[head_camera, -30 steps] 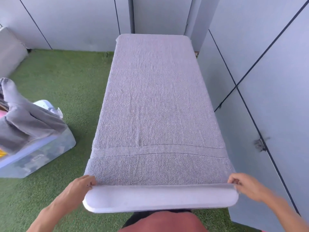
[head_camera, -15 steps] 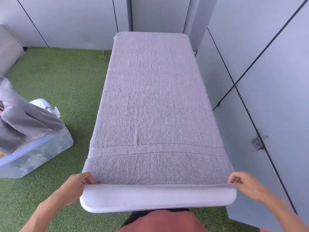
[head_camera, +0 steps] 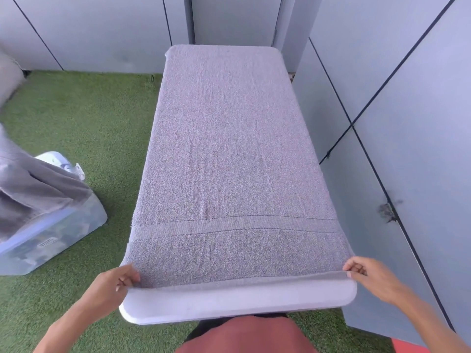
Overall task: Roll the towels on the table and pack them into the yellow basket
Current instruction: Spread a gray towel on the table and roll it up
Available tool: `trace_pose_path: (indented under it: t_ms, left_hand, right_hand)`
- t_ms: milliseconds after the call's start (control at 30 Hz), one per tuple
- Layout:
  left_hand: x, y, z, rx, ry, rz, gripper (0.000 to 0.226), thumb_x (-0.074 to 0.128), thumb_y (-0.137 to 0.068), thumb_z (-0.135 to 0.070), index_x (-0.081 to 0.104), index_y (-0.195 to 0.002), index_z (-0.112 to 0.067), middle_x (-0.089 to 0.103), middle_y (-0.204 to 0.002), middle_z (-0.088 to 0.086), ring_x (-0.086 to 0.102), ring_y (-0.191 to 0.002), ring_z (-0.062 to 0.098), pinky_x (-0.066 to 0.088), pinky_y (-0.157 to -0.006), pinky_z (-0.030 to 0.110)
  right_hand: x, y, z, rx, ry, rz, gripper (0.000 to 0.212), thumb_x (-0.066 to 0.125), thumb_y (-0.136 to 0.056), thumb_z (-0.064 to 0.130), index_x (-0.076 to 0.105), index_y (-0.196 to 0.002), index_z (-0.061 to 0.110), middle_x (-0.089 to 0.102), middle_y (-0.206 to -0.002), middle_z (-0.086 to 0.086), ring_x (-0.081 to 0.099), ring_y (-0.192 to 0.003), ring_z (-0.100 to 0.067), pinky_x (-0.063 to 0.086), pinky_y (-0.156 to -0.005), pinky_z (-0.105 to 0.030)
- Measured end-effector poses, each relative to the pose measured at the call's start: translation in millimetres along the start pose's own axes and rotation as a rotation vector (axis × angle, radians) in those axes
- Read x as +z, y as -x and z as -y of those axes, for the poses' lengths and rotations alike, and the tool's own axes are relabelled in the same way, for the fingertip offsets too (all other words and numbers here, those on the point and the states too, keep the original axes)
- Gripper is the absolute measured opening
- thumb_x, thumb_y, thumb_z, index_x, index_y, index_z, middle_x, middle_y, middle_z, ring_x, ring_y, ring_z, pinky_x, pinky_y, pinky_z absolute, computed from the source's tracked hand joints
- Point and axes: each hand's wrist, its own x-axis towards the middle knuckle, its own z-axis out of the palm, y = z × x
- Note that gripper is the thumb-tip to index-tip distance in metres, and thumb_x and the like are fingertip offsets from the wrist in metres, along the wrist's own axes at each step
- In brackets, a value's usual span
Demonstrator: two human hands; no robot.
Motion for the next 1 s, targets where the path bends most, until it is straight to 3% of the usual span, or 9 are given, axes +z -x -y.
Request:
trace_pose_path:
  t_ms: [300, 367, 433, 500, 567, 700, 800, 900, 1000]
  left_hand:
    - [-0.4, -1.0, -3.6, -0.041, 0.094, -0.149, 0.037, 0.058, -0.079, 0.015, 0.066, -0.081, -0.022, 0.068, -0.079, -0.007, 0.064, -0.079, 0.010, 0.045, -0.069, 0.004]
    - [8.4, 0.3, -5.5, -0.041, 0.090, -0.211, 0.042, 0.060, -0.077, 0.014, 0.061, -0.078, -0.027, 0.066, -0.081, -0.005, 0.062, -0.078, 0.012, 0.046, -0.069, 0.010]
    - [19.7, 4.5, -5.2, -0.028, 0.034, -0.314, 0.041, 0.066, -0.074, 0.012, 0.059, -0.077, -0.029, 0.063, -0.083, -0.003, 0.058, -0.075, 0.016, 0.048, -0.076, 0.028]
    - [30.5, 11.3, -4.6, -0.042, -0.119, -0.442, 0.032, 0.070, -0.072, 0.005, 0.061, -0.081, -0.024, 0.061, -0.089, 0.001, 0.051, -0.079, 0.023, 0.042, -0.075, 0.040]
    - [41.8, 18.3, -2.9, 0.033, -0.273, -0.509, 0.031, 0.069, -0.070, 0.007, 0.060, -0.086, -0.018, 0.055, -0.093, 0.003, 0.043, -0.082, 0.023, 0.039, -0.070, 0.038]
    - [67.3, 30.3, 1.4, 0.200, -0.334, -0.517, 0.047, 0.062, -0.058, 0.025, 0.055, -0.087, -0.011, 0.051, -0.094, 0.005, 0.047, -0.083, 0.024, 0.048, -0.062, 0.038]
    - [77.3, 35.9, 5.8, 0.227, -0.319, -0.539, 0.032, 0.042, -0.072, 0.002, 0.052, -0.099, -0.012, 0.049, -0.103, 0.007, 0.046, -0.088, 0.026, 0.046, -0.074, 0.039]
    - [79.4, 37.4, 15.9, 0.216, -0.335, -0.509, 0.050, 0.061, -0.068, 0.013, 0.049, -0.107, -0.015, 0.049, -0.109, 0.008, 0.049, -0.089, 0.027, 0.053, -0.072, 0.046]
    - [72.3, 36.6, 18.8, 0.185, -0.336, -0.468, 0.062, 0.071, -0.062, 0.018, 0.051, -0.110, -0.017, 0.051, -0.111, 0.006, 0.051, -0.094, 0.026, 0.055, -0.068, 0.043]
  right_hand:
    - [-4.0, -0.6, -0.6, 0.017, -0.046, -0.048, 0.032, 0.073, -0.081, 0.007, 0.066, -0.080, 0.038, 0.066, -0.072, -0.006, 0.059, -0.065, -0.006, 0.043, -0.067, -0.025]
    - [-2.1, -1.8, 1.0, 0.030, -0.031, -0.072, 0.028, 0.073, -0.080, 0.005, 0.067, -0.076, 0.032, 0.066, -0.068, -0.002, 0.058, -0.062, -0.004, 0.042, -0.064, -0.022]
    - [0.9, -1.7, 1.8, 0.040, -0.014, -0.119, 0.032, 0.075, -0.077, 0.005, 0.065, -0.077, 0.035, 0.065, -0.066, 0.002, 0.058, -0.062, -0.005, 0.040, -0.060, -0.017]
    - [5.6, -0.5, 3.1, 0.062, -0.010, -0.208, 0.029, 0.078, -0.073, 0.006, 0.063, -0.068, 0.030, 0.061, -0.064, 0.002, 0.057, -0.065, -0.008, 0.041, -0.064, -0.021]
    - [12.7, 2.8, 5.9, 0.054, 0.084, -0.337, 0.033, 0.082, -0.070, 0.010, 0.059, -0.062, 0.032, 0.057, -0.071, 0.009, 0.055, -0.073, -0.012, 0.042, -0.069, -0.032]
    - [34.9, 11.8, 12.6, -0.066, 0.157, -0.392, 0.039, 0.074, -0.074, -0.005, 0.057, -0.072, 0.029, 0.055, -0.075, 0.007, 0.056, -0.070, -0.016, 0.041, -0.065, -0.028]
    - [48.5, 24.0, 12.1, -0.108, 0.176, -0.419, 0.024, 0.074, -0.077, 0.000, 0.069, -0.094, 0.015, 0.061, -0.096, 0.001, 0.060, -0.088, -0.018, 0.047, -0.080, -0.027]
    - [55.6, 31.6, 5.1, -0.096, 0.217, -0.428, 0.037, 0.080, -0.072, 0.005, 0.069, -0.106, 0.010, 0.060, -0.110, -0.002, 0.050, -0.102, -0.009, 0.051, -0.084, -0.036]
    - [56.5, 26.4, -1.1, -0.156, 0.295, -0.473, 0.037, 0.079, -0.069, -0.004, 0.071, -0.104, 0.005, 0.063, -0.107, -0.008, 0.057, -0.098, -0.015, 0.050, -0.084, -0.031]
